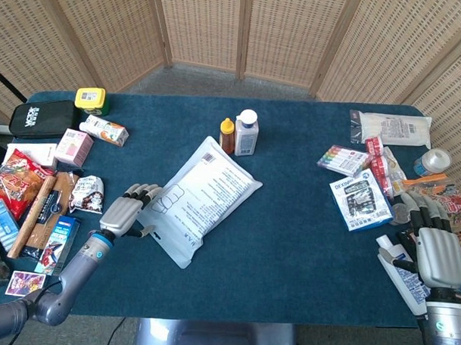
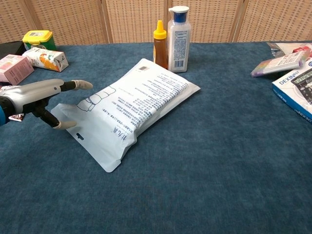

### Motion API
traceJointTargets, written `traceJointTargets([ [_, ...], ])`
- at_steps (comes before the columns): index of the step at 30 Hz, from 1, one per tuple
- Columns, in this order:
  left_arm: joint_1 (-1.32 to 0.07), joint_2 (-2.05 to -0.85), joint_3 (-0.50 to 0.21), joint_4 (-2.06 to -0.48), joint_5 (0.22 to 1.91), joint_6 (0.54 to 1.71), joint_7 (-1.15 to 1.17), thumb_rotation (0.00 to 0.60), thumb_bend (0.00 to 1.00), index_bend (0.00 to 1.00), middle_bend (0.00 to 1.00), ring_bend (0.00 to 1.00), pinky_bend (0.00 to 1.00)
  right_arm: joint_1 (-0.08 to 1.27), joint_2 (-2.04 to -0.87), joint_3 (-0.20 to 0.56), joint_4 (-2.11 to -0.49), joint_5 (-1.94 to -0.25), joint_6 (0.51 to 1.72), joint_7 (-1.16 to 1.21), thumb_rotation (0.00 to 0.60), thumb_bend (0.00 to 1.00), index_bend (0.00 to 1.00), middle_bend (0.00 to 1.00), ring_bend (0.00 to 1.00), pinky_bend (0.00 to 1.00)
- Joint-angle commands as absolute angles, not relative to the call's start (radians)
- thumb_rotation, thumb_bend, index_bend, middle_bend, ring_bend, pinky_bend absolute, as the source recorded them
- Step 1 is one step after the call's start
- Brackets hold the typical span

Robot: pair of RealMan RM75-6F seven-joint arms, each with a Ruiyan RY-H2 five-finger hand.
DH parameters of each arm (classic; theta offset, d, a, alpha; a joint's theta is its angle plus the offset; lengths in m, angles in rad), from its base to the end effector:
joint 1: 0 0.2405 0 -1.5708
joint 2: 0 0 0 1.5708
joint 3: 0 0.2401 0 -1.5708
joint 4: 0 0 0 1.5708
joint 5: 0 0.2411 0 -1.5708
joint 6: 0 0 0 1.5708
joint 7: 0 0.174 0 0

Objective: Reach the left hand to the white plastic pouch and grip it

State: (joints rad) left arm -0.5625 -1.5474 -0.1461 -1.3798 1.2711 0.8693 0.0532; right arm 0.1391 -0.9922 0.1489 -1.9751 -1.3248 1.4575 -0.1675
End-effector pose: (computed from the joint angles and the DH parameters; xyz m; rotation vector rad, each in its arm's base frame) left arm -0.2053 0.3364 -0.0687 -1.8146 -1.2264 -0.8894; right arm -0.2417 -0.2397 0.1455 1.2726 -0.9692 0.9658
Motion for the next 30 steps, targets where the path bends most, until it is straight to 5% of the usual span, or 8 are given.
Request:
traceJointTargets([
  [1,-0.581,-1.563,-0.155,-1.367,1.241,0.84,0.039,0.6,0.37,0.0,0.0,0.0,0.0,0.136,-0.988,0.148,-1.979,-1.324,1.459,-0.162,0.6,0.11,0.0,0.0,0.0,0.0],
  [10,-0.599,-1.59,-0.152,-1.336,1.18,0.797,0.009,0.6,0.37,0.01,0.0,0.0,0.0,0.129,-0.973,0.145,-1.994,-1.321,1.452,-0.135,0.6,0.11,0.0,0.0,0.0,0.0],
  [13,-0.606,-1.615,-0.16,-1.309,1.168,0.798,-0.006,0.6,0.38,0.11,0.0,0.03,0.04,0.13,-0.969,0.144,-1.999,-1.323,1.446,-0.125,0.6,0.11,0.0,0.0,0.0,0.0],
  [19,-0.61,-1.656,-0.176,-1.274,1.161,0.814,-0.05,0.6,0.47,0.32,0.03,0.27,0.32,0.126,-0.961,0.137,-2.008,-1.324,1.438,-0.107,0.6,0.11,0.0,0.0,0.0,0.0],
  [24,-0.608,-1.681,-0.183,-1.254,1.169,0.847,-0.069,0.6,0.56,0.54,0.23,0.54,0.56,0.117,-0.951,0.134,-2.014,-1.333,1.442,-0.071,0.6,0.11,0.0,0.0,0.0,0.0],
  [30,-0.604,-1.694,-0.19,-1.25,1.17,0.875,-0.077,0.6,0.61,0.66,0.43,0.71,0.74,0.109,-0.939,0.133,-2.014,-1.341,1.445,-0.032,0.6,0.1,0.0,0.0,0.0,0.0],
])
